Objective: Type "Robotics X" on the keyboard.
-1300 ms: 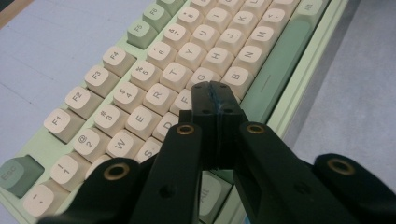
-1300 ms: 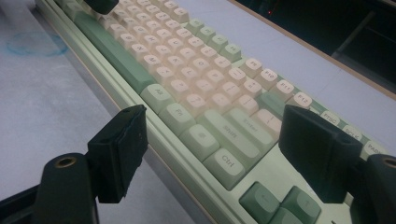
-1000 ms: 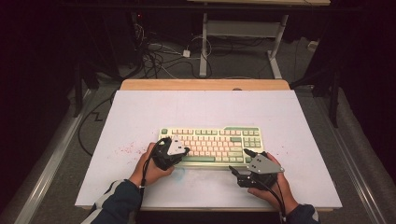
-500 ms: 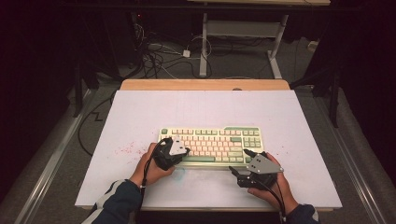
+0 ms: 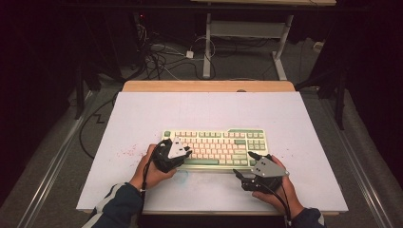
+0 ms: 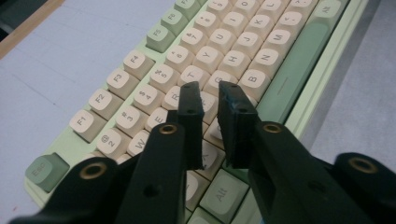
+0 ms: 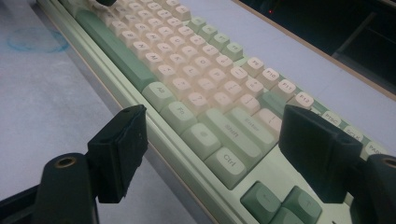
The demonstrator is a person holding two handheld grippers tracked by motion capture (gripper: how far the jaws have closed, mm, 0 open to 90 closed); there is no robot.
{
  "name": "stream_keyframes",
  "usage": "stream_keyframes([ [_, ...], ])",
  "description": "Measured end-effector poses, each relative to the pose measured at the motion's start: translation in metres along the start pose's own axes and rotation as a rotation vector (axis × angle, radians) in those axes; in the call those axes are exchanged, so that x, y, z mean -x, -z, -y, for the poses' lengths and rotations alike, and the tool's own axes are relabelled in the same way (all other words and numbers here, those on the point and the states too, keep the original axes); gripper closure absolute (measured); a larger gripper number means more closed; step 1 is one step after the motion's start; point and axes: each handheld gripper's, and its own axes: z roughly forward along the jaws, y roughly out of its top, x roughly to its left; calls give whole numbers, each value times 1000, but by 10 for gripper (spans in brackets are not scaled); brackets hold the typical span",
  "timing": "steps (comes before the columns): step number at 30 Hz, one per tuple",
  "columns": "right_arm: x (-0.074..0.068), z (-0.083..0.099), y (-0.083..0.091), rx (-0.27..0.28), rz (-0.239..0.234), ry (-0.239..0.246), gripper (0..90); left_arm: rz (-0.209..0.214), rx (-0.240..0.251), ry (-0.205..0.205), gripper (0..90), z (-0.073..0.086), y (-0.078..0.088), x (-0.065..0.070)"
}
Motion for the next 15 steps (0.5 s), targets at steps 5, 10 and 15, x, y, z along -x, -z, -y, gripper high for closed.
stream_keyframes([
  [5,0,0,0,0,-2,-1,246,-9,12,-9,689,0,2,-1],
  [10,-1,0,0,-2,-3,2,245,-6,22,-16,665,0,5,0],
  [15,-1,0,0,0,-3,1,245,-18,55,-26,455,0,12,0],
])
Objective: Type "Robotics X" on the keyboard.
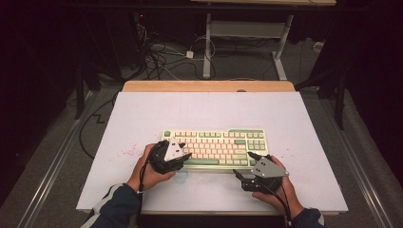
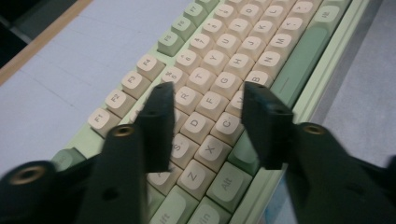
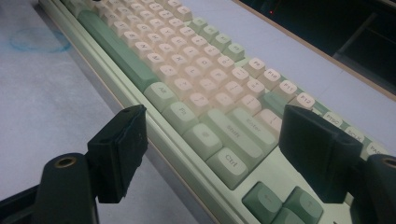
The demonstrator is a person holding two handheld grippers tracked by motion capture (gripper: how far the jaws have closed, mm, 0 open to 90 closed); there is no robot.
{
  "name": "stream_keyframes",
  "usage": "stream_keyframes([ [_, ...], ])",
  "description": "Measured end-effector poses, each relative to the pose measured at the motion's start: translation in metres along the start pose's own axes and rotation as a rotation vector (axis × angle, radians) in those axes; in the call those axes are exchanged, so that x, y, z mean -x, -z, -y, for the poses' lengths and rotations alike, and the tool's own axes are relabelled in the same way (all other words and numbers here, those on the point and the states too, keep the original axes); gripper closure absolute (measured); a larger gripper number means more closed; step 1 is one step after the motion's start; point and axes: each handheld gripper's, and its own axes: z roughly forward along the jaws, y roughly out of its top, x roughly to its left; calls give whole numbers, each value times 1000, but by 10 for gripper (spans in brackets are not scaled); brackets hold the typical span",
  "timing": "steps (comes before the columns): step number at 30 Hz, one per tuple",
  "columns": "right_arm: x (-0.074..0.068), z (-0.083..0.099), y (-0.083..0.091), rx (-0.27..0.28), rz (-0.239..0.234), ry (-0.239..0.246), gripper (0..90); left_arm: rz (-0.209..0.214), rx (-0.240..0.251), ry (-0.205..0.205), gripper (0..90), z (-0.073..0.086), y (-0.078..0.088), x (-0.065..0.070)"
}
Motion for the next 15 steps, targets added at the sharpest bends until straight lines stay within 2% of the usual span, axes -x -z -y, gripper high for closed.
stream_keyframes([
  [4,0,0,0,1,0,0,245,-3,31,1,316,2,7,0],
  [7,0,0,0,2,0,-1,245,-2,44,2,250,5,12,-1],
  [11,1,0,1,3,2,-2,245,-12,65,-1,212,9,21,-4],
  [15,1,0,1,6,2,-6,245,-29,79,19,206,12,28,-9],
])
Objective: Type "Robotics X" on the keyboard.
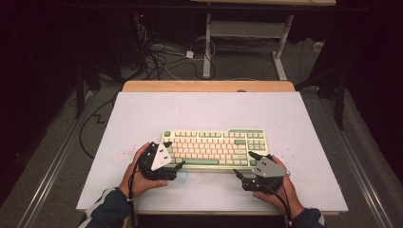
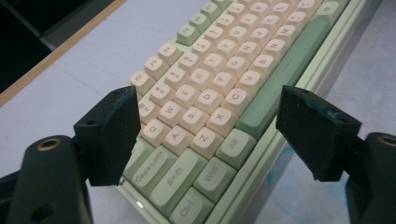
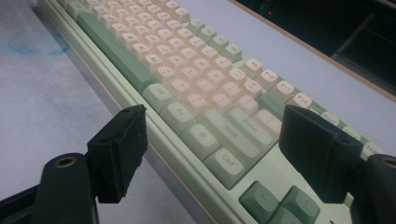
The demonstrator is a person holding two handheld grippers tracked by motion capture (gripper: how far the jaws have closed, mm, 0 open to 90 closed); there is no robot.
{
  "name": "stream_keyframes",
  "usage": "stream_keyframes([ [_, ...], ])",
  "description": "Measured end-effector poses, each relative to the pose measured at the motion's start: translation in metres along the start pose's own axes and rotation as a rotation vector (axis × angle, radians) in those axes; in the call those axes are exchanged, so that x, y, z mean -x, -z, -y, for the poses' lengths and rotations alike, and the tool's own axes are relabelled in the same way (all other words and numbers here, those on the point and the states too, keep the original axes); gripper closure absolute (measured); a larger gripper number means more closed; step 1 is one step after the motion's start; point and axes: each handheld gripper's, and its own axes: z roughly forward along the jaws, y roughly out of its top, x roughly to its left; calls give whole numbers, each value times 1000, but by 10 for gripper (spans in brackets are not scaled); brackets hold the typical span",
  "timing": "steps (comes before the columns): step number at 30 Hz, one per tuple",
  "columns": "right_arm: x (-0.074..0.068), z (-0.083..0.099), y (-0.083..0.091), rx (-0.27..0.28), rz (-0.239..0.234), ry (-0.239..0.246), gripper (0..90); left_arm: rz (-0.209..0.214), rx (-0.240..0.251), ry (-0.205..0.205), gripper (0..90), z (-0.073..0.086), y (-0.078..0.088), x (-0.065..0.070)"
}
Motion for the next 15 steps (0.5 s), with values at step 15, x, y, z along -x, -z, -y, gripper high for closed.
stream_keyframes([
  [15,2,0,1,0,7,-7,244,-97,15,46,300,4,21,-25],
])
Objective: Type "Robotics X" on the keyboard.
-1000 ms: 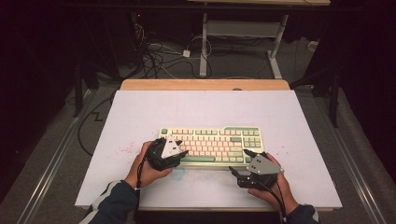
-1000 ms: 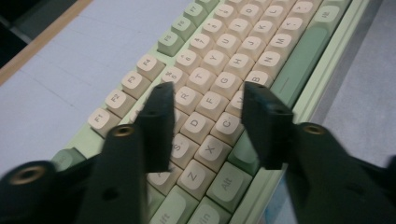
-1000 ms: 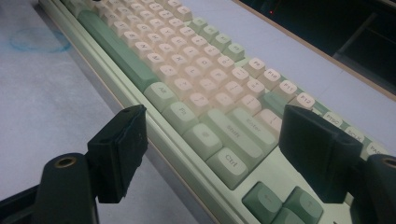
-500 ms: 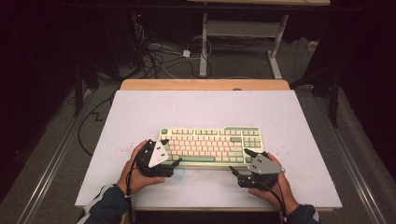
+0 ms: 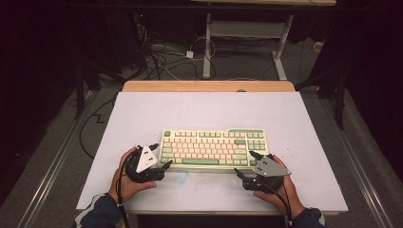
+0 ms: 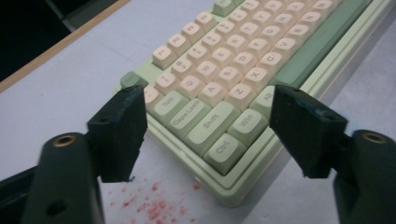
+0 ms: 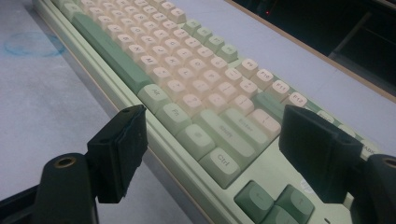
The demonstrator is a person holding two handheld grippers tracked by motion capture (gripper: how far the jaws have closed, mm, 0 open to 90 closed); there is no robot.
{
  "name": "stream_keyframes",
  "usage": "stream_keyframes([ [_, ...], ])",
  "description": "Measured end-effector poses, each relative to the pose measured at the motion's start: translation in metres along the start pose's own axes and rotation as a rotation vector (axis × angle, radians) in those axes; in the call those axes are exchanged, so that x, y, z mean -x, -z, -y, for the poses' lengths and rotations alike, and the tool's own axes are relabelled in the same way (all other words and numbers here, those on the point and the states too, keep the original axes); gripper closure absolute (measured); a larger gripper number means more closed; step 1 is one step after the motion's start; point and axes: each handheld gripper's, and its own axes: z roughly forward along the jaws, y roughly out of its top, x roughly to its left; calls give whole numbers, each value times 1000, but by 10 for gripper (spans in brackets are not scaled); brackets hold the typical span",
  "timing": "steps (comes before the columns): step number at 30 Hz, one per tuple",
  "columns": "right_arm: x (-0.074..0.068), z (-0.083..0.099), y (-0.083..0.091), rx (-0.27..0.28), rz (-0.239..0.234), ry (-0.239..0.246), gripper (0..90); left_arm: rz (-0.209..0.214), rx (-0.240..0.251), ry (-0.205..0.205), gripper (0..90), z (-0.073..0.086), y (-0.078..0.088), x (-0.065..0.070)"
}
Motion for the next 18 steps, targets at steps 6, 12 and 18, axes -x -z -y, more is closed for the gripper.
stream_keyframes([
  [6,1,1,0,-1,-2,0,244,23,-38,18,623,-5,1,-6],
  [12,0,1,-2,-9,-1,3,245,5,-61,31,868,-10,-2,-10],
  [18,0,1,-3,-11,2,3,245,8,-73,35,874,-17,-8,-11],
])
